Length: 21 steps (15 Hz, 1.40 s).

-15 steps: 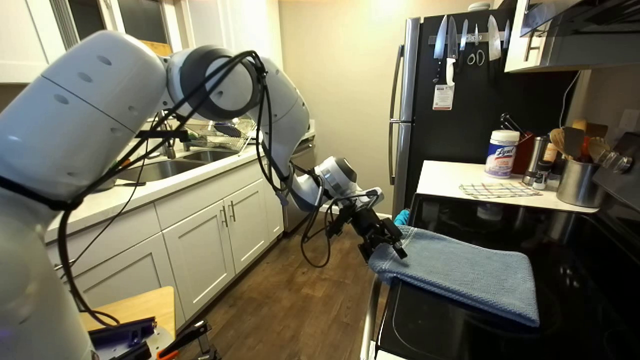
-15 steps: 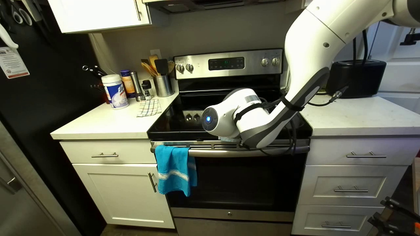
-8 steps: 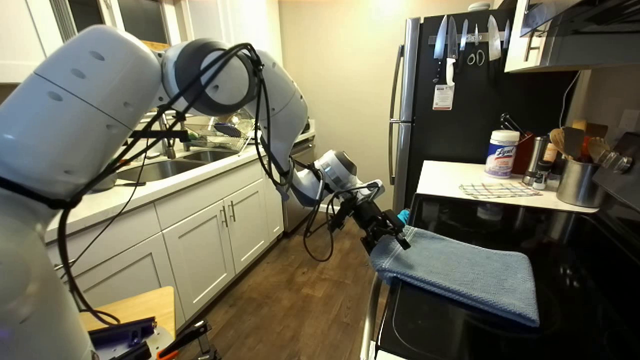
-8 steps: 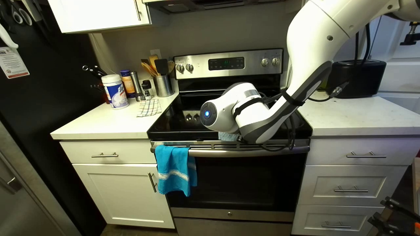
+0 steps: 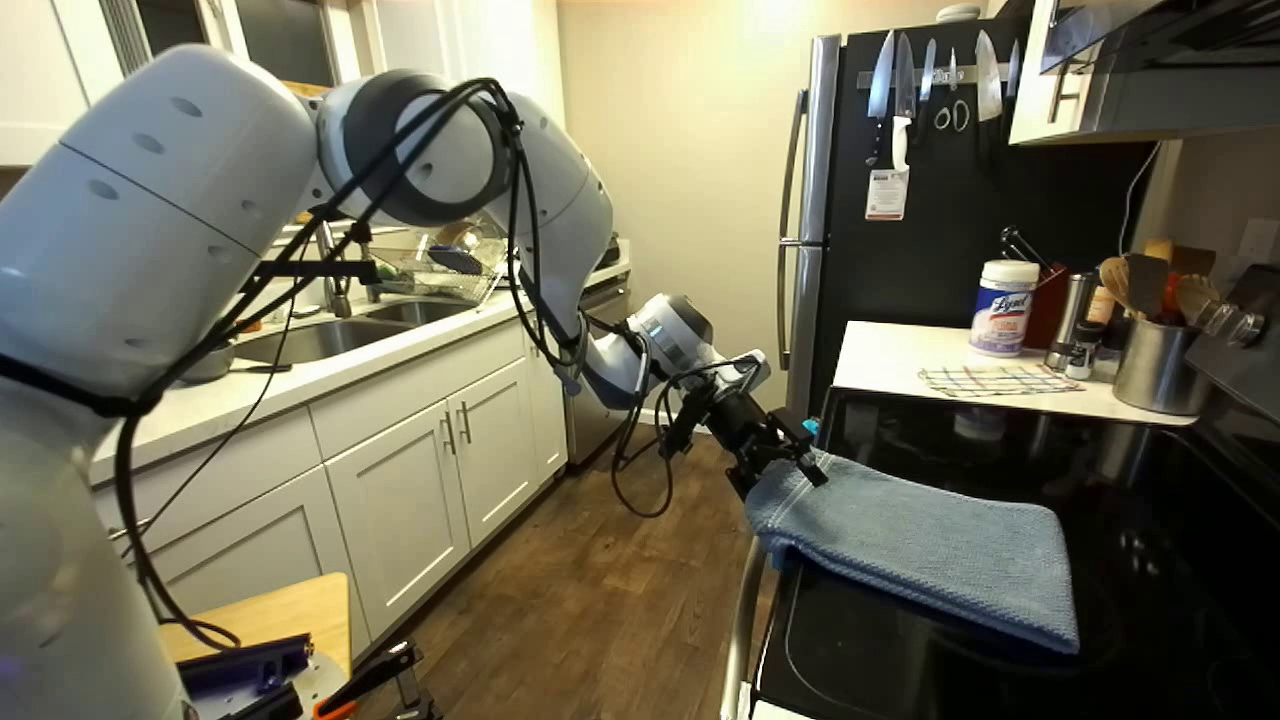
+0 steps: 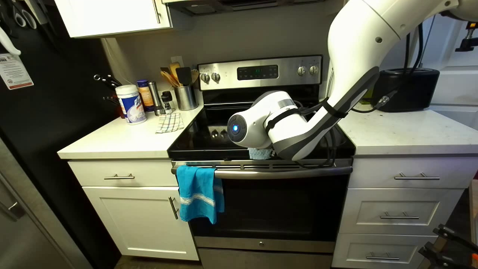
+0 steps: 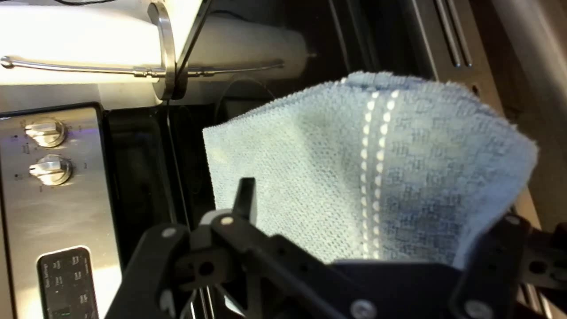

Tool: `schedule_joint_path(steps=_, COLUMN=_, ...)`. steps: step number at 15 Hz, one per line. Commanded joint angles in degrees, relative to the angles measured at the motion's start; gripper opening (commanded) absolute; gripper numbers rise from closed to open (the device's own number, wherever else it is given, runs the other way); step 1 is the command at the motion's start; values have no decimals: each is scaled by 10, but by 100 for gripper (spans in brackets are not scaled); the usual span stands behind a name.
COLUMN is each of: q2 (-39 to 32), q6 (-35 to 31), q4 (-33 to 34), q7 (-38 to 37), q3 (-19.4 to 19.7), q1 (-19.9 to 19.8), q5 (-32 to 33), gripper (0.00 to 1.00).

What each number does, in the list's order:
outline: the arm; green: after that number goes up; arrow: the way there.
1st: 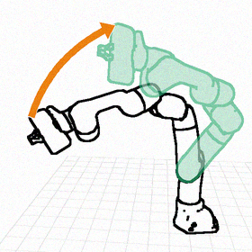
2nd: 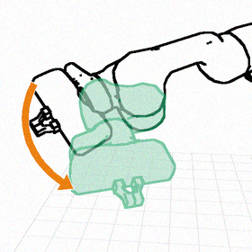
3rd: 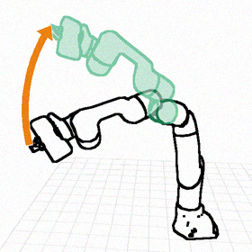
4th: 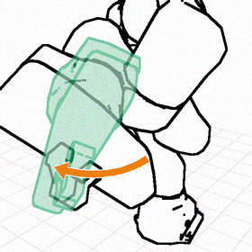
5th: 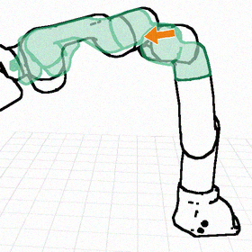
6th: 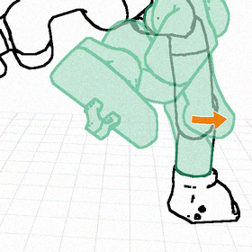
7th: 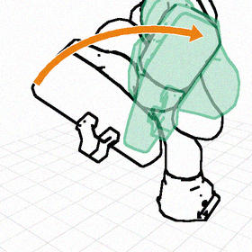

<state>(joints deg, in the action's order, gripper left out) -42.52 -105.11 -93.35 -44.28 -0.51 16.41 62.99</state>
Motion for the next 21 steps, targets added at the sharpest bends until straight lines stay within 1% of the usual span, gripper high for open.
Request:
schedule_joint_path(steps=1, q2=44, q6=18, q4=-40, q7=-10, q3=5, q1=-1, q5=31, gripper=100)
schedule_joint_path(steps=7, q2=90, q6=48, q4=-47, q7=-19, q3=4, q1=-11, q5=58, gripper=100)
schedule_joint_path(steps=11, q2=104, q6=55, q4=-48, q7=-19, q3=-1, q1=-15, q5=69, gripper=100)
schedule_joint_path(steps=12, q2=106, q6=53, q4=-49, q7=-20, q3=-2, q1=-16, q5=70, gripper=95)
schedule_joint_path(steps=13, q2=108, q6=49, q4=-51, q7=-17, q3=-3, q1=-17, q5=70, gripper=74)
schedule_joint_path(steps=14, q2=108, q6=48, q4=-53, q7=-18, q3=-4, q1=-17, q5=71, gripper=71)
schedule_joint_path(steps=15, q2=108, q6=48, q4=-54, q7=-19, q3=-4, q1=-17, q5=70, gripper=70)
schedule_joint_path(steps=18, q2=108, q6=48, q4=-58, q7=-22, q3=-6, q1=-18, q5=70, gripper=49)
schedule_joint_path(steps=21, q2=108, q6=47, q4=-61, q7=-25, q3=-7, q1=-18, q5=70, gripper=30)
